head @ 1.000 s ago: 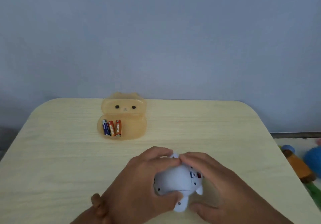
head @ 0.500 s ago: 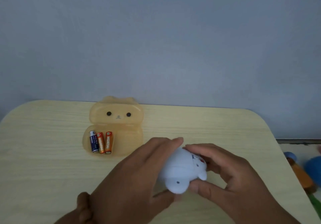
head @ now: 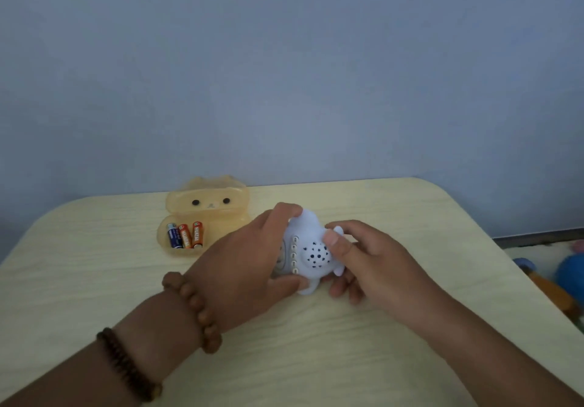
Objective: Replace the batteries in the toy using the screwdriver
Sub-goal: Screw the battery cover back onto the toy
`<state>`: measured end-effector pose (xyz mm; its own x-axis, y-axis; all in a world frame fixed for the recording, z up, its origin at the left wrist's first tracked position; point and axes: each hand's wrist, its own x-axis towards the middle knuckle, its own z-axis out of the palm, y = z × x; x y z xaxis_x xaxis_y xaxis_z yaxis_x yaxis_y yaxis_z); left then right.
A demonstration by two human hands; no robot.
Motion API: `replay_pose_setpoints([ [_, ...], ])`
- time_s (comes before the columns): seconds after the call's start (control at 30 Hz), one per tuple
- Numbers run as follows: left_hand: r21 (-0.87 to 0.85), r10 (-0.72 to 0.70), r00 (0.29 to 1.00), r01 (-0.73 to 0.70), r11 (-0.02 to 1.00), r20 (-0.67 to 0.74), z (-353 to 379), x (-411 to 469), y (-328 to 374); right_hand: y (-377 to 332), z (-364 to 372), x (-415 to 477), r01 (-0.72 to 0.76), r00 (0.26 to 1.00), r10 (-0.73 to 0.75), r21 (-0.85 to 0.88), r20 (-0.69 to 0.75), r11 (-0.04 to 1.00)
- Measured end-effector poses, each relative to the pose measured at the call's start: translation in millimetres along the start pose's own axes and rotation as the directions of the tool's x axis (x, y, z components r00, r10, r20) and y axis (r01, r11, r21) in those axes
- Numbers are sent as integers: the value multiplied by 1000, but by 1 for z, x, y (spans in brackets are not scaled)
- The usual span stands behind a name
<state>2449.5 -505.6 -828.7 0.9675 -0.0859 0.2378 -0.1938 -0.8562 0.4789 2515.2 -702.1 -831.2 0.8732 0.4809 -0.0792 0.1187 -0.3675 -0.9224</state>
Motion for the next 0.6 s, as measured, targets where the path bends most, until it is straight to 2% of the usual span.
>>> replay_pose_setpoints([
  [0.13, -16, -30, 998, 31, 999, 50, 6, 4, -11, 0, -13, -2, 72, 982, -33, -204, 188, 976],
  [0.27, 39, -13, 997, 10, 999, 70, 2, 13, -15, 1, -21, 10, 214, 968, -131, -431, 215, 877],
  [0.37, 67, -7, 997, 1, 998, 81, -7, 28, -18, -4, -26, 25, 263, 959, -182, -443, 217, 857],
  [0.5, 146, -20, 1000, 19, 989, 5, -18, 52, -26, -17, -30, 52, 329, 942, -246, -473, 230, 817],
  [0.6, 169, -64, 997, 69, 983, -34, -20, 63, -34, -17, -28, 71, 344, 935, -242, -497, 258, 797],
])
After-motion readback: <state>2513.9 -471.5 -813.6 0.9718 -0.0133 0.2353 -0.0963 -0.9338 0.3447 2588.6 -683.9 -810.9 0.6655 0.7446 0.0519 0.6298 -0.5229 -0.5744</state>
